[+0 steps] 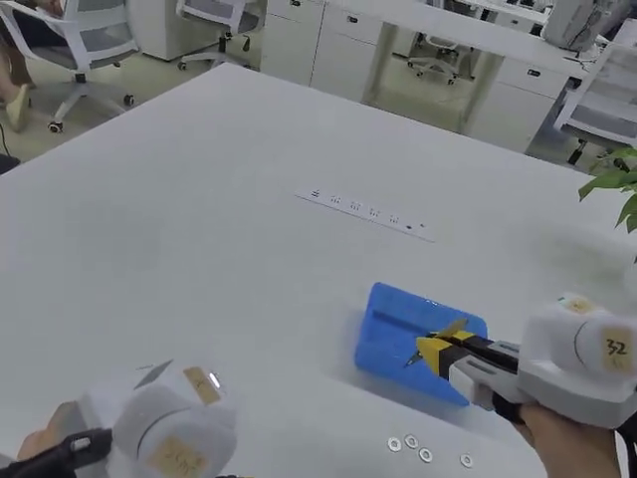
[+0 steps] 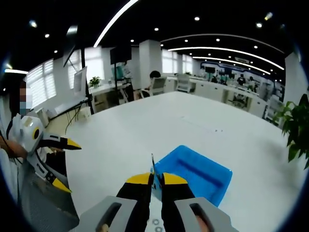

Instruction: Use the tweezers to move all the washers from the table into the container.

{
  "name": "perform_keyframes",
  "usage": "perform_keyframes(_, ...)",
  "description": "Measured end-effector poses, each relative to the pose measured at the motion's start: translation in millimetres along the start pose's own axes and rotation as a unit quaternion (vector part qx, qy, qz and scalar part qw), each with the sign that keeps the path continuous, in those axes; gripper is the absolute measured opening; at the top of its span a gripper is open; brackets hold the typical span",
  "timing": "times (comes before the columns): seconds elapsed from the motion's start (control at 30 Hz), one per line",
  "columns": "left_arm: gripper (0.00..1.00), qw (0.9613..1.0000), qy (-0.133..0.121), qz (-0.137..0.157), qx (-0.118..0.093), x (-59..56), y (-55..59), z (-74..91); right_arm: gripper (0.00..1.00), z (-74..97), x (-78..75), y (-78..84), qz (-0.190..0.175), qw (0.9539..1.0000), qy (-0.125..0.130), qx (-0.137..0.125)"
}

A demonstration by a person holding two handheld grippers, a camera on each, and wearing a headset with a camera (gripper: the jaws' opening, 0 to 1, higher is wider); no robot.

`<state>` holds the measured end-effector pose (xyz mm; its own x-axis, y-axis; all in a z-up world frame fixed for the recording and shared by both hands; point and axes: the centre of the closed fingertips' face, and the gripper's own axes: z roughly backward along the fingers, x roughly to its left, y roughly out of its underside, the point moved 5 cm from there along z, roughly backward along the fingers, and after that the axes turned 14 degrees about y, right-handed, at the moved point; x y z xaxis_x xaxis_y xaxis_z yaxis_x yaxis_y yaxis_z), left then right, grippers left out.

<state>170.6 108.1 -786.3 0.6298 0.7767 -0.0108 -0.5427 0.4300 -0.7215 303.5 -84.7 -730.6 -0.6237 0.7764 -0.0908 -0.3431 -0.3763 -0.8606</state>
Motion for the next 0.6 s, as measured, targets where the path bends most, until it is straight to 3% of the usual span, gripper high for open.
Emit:
perform_keyframes(0.37, 0.82, 1.0000, 0.000, 0.000, 0.006, 0.1, 1.3, -0.5, 0.03, 7.7, 2.8, 9.8, -0.017, 0.9998, -0.005, 0.005)
perform_keyframes(0.6, 0.82, 1.0000, 0.000, 0.003, 0.001, 0.3, 0.6, 0.2, 0.03, 10.4, 12.2, 25.3, -0.002, 0.9997, -0.010, 0.020)
